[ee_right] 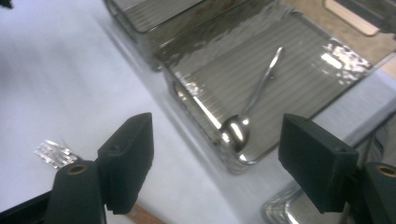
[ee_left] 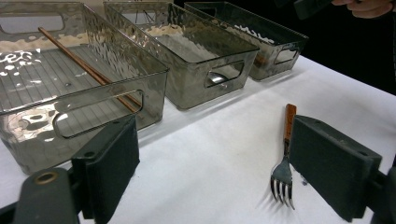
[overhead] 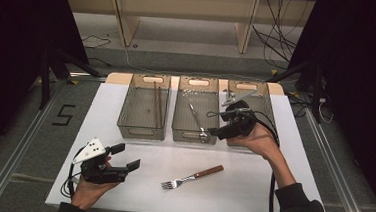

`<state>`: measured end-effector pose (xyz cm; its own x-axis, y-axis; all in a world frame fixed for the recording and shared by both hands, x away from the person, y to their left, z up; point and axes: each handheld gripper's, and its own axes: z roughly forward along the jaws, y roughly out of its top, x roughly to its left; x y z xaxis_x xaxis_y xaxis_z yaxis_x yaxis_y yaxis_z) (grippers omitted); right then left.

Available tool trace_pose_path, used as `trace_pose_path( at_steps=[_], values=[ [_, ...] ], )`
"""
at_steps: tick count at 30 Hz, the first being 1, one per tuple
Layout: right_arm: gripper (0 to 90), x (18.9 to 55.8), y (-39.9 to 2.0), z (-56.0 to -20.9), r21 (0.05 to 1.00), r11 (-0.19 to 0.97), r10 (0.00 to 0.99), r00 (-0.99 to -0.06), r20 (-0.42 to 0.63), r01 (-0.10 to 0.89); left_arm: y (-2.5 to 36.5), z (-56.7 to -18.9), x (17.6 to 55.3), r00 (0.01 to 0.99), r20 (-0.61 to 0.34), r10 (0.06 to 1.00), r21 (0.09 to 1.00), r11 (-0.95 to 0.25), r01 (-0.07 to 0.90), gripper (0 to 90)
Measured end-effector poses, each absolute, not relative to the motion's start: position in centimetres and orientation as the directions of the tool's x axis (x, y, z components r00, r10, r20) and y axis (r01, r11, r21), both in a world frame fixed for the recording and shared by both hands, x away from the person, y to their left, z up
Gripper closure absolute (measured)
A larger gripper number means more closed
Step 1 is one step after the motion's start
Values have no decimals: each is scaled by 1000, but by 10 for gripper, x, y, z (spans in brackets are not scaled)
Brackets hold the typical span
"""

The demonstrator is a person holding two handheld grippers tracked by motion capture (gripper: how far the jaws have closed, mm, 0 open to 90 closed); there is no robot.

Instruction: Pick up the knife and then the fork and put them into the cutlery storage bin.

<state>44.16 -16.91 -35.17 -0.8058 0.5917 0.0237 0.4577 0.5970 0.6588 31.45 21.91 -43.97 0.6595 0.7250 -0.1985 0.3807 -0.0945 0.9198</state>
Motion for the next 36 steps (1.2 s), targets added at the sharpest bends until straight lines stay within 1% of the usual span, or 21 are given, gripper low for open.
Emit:
trace_pose_path(
  at_steps=[7, 26, 36],
  values=[
    [270, 434, -160, -359, 625, 655, 546, -838, -2, 425, 219, -440, 315, 660, -198, 725, 920, -96, 381, 162],
    [268, 420, -139, -379, 553, 758, 423, -906, -12, 347, 218, -441, 314, 664, -199, 720, 920, -97, 381, 162],
    [228, 414, -133, -387, 529, 788, 382, -924, -21, 314, 217, -442, 314, 662, -205, 721, 918, -93, 386, 162]
  ],
)
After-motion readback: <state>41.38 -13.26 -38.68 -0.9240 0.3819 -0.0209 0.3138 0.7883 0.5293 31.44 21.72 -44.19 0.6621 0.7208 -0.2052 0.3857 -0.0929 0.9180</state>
